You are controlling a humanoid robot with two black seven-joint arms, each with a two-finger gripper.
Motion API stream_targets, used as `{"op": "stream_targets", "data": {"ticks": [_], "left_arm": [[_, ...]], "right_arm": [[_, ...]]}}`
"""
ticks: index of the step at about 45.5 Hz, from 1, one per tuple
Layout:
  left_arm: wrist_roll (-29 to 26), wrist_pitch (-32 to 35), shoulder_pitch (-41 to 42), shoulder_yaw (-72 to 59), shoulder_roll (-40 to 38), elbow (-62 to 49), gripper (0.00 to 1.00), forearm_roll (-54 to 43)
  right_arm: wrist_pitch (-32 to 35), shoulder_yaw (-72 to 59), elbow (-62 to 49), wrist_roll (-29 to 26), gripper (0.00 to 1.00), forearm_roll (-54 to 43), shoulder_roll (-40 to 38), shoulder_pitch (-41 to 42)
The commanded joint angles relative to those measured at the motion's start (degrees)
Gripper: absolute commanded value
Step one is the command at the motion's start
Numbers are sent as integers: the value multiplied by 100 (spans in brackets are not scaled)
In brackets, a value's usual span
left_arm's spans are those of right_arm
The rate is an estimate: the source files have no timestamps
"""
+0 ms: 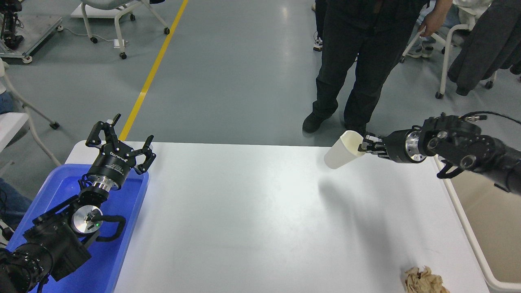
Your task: Dispose of the paper cup in the dustbin
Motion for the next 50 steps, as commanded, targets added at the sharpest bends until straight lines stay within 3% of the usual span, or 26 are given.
{"op": "stream_targets", "data": {"ticks": [1, 30, 50], "left_arm": [[0, 0, 1, 0, 0, -1, 100, -2], [0, 0, 1, 0, 0, 7, 100, -2], [0, 9, 1, 0, 9, -2, 100, -2]], "right_arm": [[24, -54, 1012, -29, 0, 1, -882, 547], [823, -283, 1654, -20, 0, -78, -3044, 1373], [806, -239, 1918, -20, 0, -104, -4204, 1347]]}}
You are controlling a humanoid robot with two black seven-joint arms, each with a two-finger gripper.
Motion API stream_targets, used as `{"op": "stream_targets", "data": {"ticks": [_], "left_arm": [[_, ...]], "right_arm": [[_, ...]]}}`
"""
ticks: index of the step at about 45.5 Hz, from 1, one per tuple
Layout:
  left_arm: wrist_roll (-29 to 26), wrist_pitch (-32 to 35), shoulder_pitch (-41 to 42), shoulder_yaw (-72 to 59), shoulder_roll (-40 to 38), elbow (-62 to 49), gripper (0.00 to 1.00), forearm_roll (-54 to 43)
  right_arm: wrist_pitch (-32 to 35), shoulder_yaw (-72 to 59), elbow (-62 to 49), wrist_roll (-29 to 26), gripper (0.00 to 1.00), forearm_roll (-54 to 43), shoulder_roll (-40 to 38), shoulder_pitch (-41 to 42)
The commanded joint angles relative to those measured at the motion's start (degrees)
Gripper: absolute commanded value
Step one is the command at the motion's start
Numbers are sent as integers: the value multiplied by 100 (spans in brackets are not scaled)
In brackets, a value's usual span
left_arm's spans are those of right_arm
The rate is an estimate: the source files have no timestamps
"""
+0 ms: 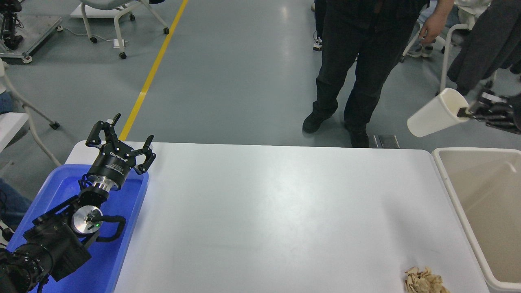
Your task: Dispose of the paper cup in the dustbin
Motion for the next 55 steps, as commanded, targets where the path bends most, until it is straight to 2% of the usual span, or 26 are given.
{"op": "stream_targets", "data": {"ticks": [1, 9, 18, 31, 37, 46, 55], "left_arm": [[0, 0, 0, 0, -4, -4, 100, -2], [0, 0, 0, 0, 4, -4, 100, -2], [0, 9, 0, 0, -4, -4, 100, -2], [0, 9, 0, 0, 4, 4, 100, -2], [0, 9, 0, 0, -4, 4, 100, -2], [0, 9, 0, 0, -4, 4, 100, -2], [0, 9, 0, 0, -4, 4, 100, -2]], "right_arm": [[-34, 21, 39, -12, 0, -24, -577, -24], [-306, -5, -311, -3, 0, 37, -788, -401], [-535, 179, -1322, 111, 0, 546, -402, -1368], [-553, 592, -3686, 339, 0, 1618, 828, -2845], [-570, 1101, -4451, 339, 0, 1952, 1330, -3522], [-728, 1875, -5357, 260, 0, 2471, 2077, -4278], [-1378, 2455, -5419, -134, 0, 3437, 2551, -4814]]}}
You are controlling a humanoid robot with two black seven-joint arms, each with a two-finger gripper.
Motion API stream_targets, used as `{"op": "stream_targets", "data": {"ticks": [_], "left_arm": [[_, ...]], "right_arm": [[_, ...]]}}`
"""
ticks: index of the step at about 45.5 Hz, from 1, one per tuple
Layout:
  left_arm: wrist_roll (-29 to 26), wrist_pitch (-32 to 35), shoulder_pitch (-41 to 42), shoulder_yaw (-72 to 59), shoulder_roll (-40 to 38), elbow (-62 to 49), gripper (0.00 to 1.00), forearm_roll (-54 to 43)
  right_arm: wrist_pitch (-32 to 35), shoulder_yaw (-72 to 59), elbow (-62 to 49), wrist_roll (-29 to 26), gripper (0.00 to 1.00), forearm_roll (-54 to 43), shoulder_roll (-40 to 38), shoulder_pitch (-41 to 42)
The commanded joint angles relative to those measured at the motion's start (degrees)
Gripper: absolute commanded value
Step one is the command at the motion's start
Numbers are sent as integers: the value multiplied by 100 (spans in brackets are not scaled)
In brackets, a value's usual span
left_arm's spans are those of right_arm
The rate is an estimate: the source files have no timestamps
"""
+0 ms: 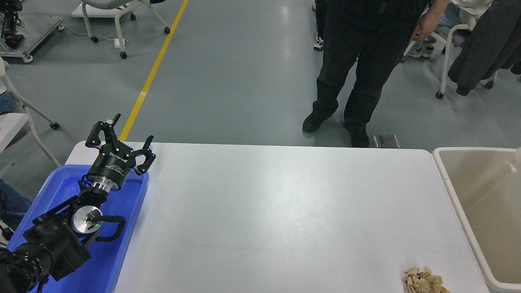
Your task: Dispose of the paper cup in the dustbin
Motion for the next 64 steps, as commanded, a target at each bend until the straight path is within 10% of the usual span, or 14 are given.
{"op": "stream_targets", "data": {"ticks": [1, 30, 44, 47, 64], "left_arm": [[0, 0, 0, 0, 0, 0, 100, 0], [0, 9, 0, 0, 0, 0, 100, 0], [0, 9, 0, 0, 0, 0, 100, 0], [0, 9, 0, 0, 0, 0, 100, 0], [0, 9, 0, 0, 0, 0, 100, 0]], "right_arm": [[-626, 828, -523, -426, 0, 1145, 775, -788], [-1699, 2779, -505, -1807, 1, 2376, 1601, -911], [-1963, 3061, -505, -1825, 52, 2385, 1786, -911], [-1980, 3069, -505, -1833, 81, 2385, 1786, -902], [-1857, 3052, -453, -1834, 99, 2368, 1742, -858]]}}
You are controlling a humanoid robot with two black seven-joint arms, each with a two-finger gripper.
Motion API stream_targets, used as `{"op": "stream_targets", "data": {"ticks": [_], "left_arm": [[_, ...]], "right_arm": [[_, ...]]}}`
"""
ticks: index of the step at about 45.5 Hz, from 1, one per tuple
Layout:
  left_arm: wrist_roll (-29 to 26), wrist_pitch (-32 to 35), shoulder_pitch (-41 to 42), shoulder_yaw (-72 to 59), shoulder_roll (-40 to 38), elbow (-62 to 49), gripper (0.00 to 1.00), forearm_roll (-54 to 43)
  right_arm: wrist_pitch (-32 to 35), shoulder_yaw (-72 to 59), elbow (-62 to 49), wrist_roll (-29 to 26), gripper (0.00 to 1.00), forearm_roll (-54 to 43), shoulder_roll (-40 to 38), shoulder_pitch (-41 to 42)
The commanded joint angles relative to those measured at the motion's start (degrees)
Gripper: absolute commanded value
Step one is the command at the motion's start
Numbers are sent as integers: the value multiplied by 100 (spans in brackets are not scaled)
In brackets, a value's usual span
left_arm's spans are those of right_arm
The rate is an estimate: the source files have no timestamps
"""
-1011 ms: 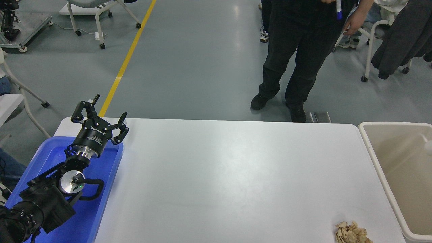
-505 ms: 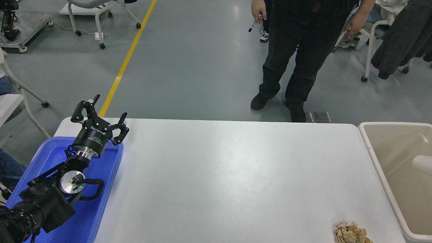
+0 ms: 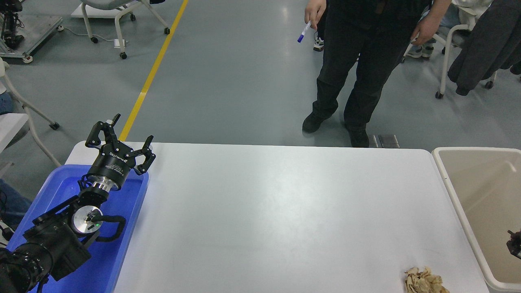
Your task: Dispose of the paper cup in the dustbin
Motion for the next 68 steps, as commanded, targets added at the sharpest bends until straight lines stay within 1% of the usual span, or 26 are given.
{"op": "stream_targets", "data": {"ticks": [1, 4, 9, 15, 18, 25, 32, 40, 44, 47, 54, 65, 68], "left_arm": [[0, 0, 0, 0, 0, 0, 100, 0], [0, 0, 0, 0, 0, 0, 100, 0], [-9, 0, 0, 0, 0, 0, 100, 0], [0, 0, 0, 0, 0, 0, 100, 0], [0, 0, 0, 0, 0, -9, 100, 0], [0, 0, 0, 0, 0, 0, 100, 0], [0, 0, 0, 0, 0, 0, 100, 0], [0, 0, -9, 0, 0, 0, 100, 0], [-9, 0, 0, 0, 0, 0, 100, 0], [0, 0, 0, 0, 0, 0, 100, 0], [0, -9, 0, 0, 0, 0, 100, 0], [0, -9, -9, 0, 0, 0, 100, 0], [0, -9, 0, 0, 0, -9, 100, 0]], "right_arm": [[85, -28, 40, -3, 99, -4, -24, 64], [225, -55, 49, -12, 99, -48, -24, 160], [726, -125, 57, -3, 99, -109, -15, 380], [1289, -502, 101, 24, 99, -101, 20, 731], [1474, -468, 119, 24, 99, -83, 37, 942], [1492, -512, 128, -12, 99, -83, 353, 1601], [1518, -582, 136, 6, 99, -109, 810, 2015], [1597, -951, 136, 67, 99, -145, 1320, 2296], [1746, -1030, 163, 94, 99, -145, 1531, 2384], [1887, -1030, 259, 243, 99, -145, 1681, 2411], [2142, -1065, 821, 796, 99, -206, 1690, 2384], [2133, -1048, 1647, 1754, 99, -1084, 1655, 2209], [2133, -1030, 1832, 1948, 99, -1155, 1655, 2147]]}}
